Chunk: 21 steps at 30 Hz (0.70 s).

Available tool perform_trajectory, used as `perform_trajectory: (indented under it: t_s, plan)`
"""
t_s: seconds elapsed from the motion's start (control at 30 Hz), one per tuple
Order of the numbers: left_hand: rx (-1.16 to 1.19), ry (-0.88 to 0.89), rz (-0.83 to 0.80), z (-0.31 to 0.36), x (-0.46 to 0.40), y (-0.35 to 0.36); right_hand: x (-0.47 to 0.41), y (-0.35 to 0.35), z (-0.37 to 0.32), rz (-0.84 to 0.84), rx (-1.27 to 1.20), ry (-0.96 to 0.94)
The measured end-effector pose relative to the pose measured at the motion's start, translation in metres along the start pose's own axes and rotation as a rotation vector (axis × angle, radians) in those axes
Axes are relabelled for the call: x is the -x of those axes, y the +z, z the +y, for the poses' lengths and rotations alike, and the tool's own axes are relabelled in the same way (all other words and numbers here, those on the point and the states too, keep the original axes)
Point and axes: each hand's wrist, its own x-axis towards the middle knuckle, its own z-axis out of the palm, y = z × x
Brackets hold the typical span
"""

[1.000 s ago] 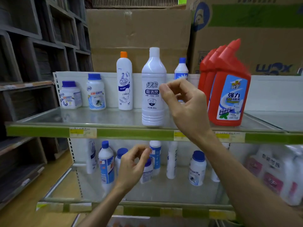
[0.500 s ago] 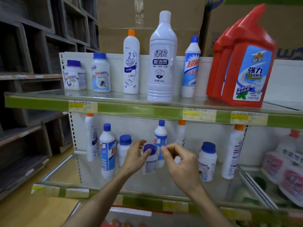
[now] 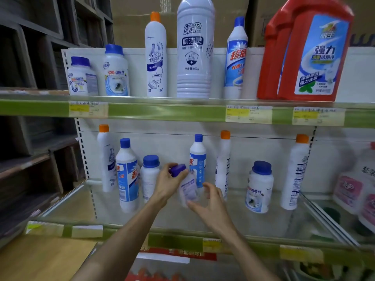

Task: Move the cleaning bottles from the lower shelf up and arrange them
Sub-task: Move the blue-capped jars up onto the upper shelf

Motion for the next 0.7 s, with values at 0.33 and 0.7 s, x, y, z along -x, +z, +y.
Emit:
perform_trajectory:
  t_s: [0.33,0.7]
  plan:
    - [0.496,-0.003,-0.102,0.042,0.04,-0.022,0.017,0.019,-0.025,0.033,-0.519,-0.171]
    - [0.532,0.27,-0.206,0.118,0.084,-0.064,0.045,-0.011,-0.097,-0.371,-1.11,-0.124]
